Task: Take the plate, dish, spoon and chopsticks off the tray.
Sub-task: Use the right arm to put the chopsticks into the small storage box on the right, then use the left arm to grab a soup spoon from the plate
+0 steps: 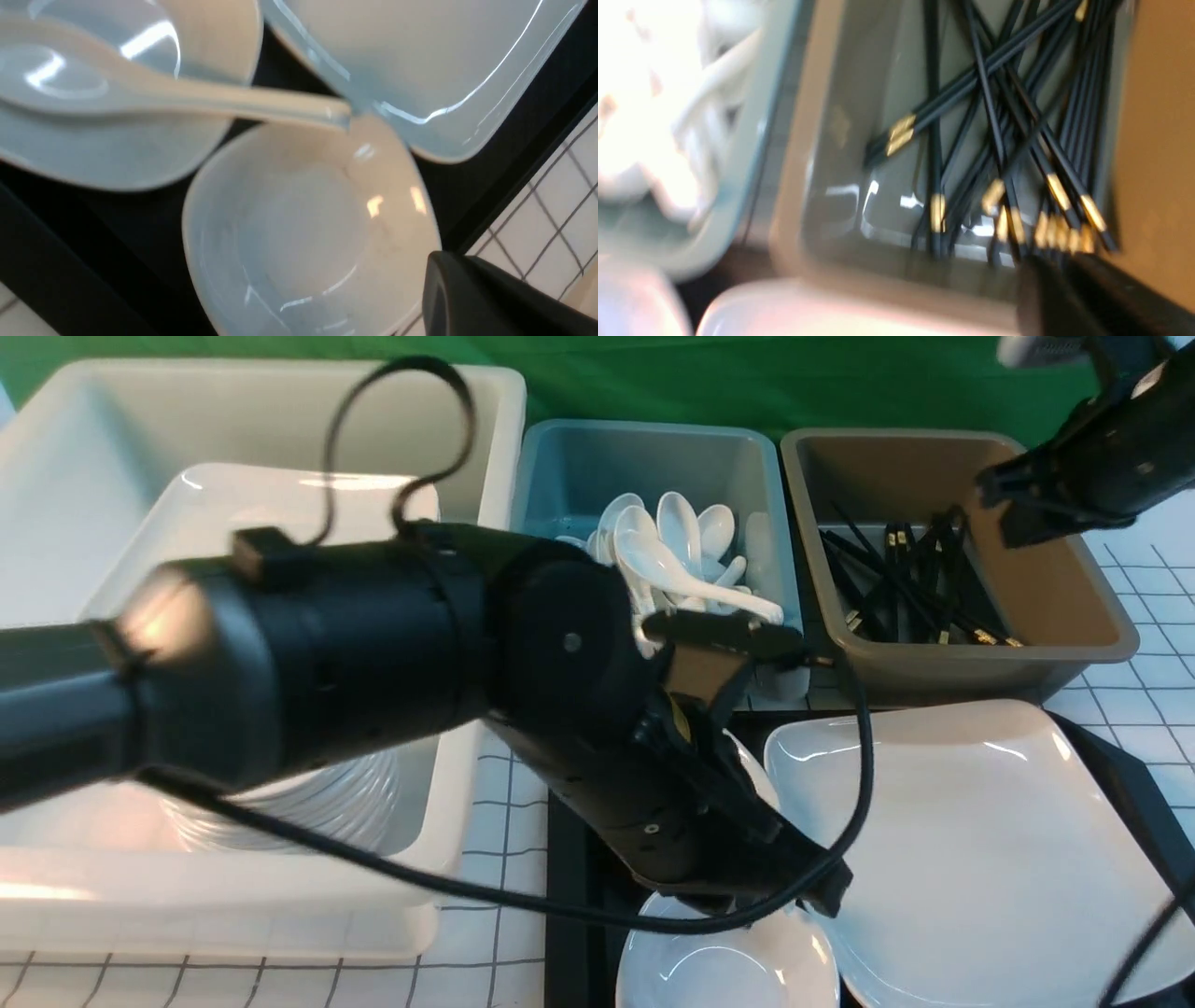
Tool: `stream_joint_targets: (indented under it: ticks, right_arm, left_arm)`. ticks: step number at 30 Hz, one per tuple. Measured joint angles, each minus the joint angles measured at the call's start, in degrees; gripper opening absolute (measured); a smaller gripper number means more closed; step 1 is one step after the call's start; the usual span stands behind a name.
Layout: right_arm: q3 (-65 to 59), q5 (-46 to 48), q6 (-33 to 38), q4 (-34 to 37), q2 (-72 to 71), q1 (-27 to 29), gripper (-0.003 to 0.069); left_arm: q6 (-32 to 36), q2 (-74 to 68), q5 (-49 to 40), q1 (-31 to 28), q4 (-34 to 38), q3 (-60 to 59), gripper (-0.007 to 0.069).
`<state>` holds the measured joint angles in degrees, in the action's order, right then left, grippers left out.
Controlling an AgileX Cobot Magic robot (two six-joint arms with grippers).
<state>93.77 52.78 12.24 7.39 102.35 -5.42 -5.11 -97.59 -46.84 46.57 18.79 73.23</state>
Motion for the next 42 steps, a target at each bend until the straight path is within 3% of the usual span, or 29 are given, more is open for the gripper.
stream_joint_targets:
  ticks: [1, 5, 8, 9, 10, 13, 14, 17, 22, 24, 25, 26, 30, 37, 42]
  right_arm:
    - [-0.9, 1.8, 1.2, 0.2, -3.3, 0.0, 0.0026]
    - [-5.3, 5.0, 4.0, 1.1, -11.7, 0.0, 0.0008]
    - [-12.7, 6.9, 7.2, 4.1, -20.0, 0.1, 0.0008]
    - [-13.2, 6.9, 7.2, 4.4, -20.4, 0.1, 0.0008]
    - [-16.6, 7.1, 7.9, 5.6, -23.5, 0.1, 0.0008]
    - [-20.8, 7.3, 8.6, 7.2, -26.9, 0.1, 0.0008]
    - [-23.3, 7.4, 8.7, 7.8, -28.9, 0.1, 0.0008]
    - [-26.5, 7.4, 8.7, 9.2, -31.4, 0.2, 0.0008]
    - [-27.7, 7.4, 9.1, 11.2, -33.6, 0.2, 0.0008]
    - [-27.7, 7.4, 9.5, 11.7, -33.8, 0.2, 0.0008]
    - [-27.7, 7.4, 9.6, 11.7, -33.8, 0.2, 0.0008]
    - [-27.7, 7.4, 9.8, 11.8, -33.8, 0.2, 0.0007]
    - [-27.7, 7.2, 10.1, 11.9, -33.8, 0.2, 0.0007]
    - [-27.7, 7.0, 10.1, 11.9, -33.8, 0.2, 0.0006]
    - [-27.7, 6.9, 10.2, 11.9, -33.8, 0.2, 0.0006]
  left_arm:
    - [-1.0, -1.6, -2.4, 0.0, -1.0, 2.7, -0.0002]
    - [0.2, -5.0, -7.1, 0.0, -5.0, 9.7, -0.0002]
    - [9.7, -8.2, -7.9, 0.0, -11.5, 16.2, 0.0000]
    - [10.3, -8.3, -8.0, 0.0, -11.8, 16.5, 0.0001]
    - [16.2, -9.4, -7.5, 0.0, -13.6, 17.7, 0.0007]
    - [23.0, -10.6, -7.2, 0.0, -14.6, 18.3, 0.0027]
    - [28.0, -11.6, -7.2, 0.0, -14.6, 18.4, 0.0052]
    - [33.8, -13.6, -8.4, 0.0, -14.9, 18.4, 0.0122]
    - [37.7, -17.1, -8.8, 0.0, -16.3, 18.4, 0.0288]
    - [38.2, -18.2, -8.5, 0.0, -16.5, 18.4, 0.0387]
    - [38.2, -18.2, -8.5, 0.0, -16.5, 18.4, 0.0395]
    - [39.4, -18.5, -8.4, 0.0, -16.2, 18.4, 0.0460]
    - [44.1, -18.7, -7.9, 0.0, -15.5, 18.4, 0.0553]
    - [46.9, -19.7, -4.3, 0.0, -15.3, 18.4, 0.0573]
    - [46.9, -20.8, -2.9, 0.0, -14.1, 18.4, 0.0533]
